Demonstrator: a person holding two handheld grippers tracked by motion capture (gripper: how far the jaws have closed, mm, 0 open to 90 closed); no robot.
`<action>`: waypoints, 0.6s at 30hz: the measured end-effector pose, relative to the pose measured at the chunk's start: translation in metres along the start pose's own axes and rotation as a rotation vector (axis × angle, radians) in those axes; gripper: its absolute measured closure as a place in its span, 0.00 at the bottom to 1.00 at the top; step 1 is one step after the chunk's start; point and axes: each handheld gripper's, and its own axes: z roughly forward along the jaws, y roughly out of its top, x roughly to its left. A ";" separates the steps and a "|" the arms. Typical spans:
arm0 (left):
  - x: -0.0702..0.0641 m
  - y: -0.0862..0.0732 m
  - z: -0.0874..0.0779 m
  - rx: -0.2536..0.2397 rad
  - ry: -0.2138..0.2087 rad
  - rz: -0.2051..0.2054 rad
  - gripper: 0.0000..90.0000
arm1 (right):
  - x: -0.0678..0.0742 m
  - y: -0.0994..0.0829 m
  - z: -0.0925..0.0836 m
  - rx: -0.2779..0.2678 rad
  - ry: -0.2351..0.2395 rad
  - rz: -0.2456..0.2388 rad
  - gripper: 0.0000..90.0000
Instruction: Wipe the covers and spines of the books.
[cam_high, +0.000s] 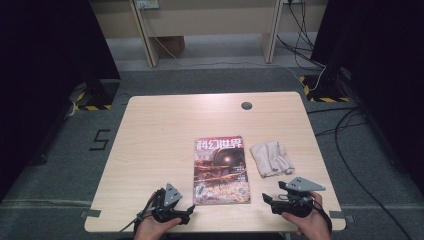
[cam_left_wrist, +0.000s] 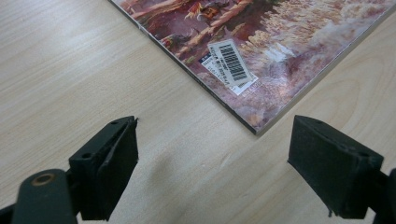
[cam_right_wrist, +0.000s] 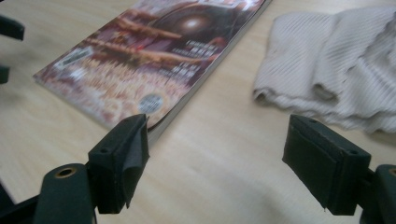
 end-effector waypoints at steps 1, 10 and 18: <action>0.000 0.000 0.000 0.000 0.001 0.001 0.17 | 0.005 -0.006 -0.001 0.010 0.010 -0.005 0.25; -0.001 -0.001 0.001 0.004 -0.001 0.008 0.17 | 0.016 -0.022 -0.002 0.071 0.018 -0.040 0.22; -0.001 -0.001 0.002 0.008 -0.002 0.011 0.17 | 0.020 -0.030 -0.003 0.107 0.025 -0.041 0.22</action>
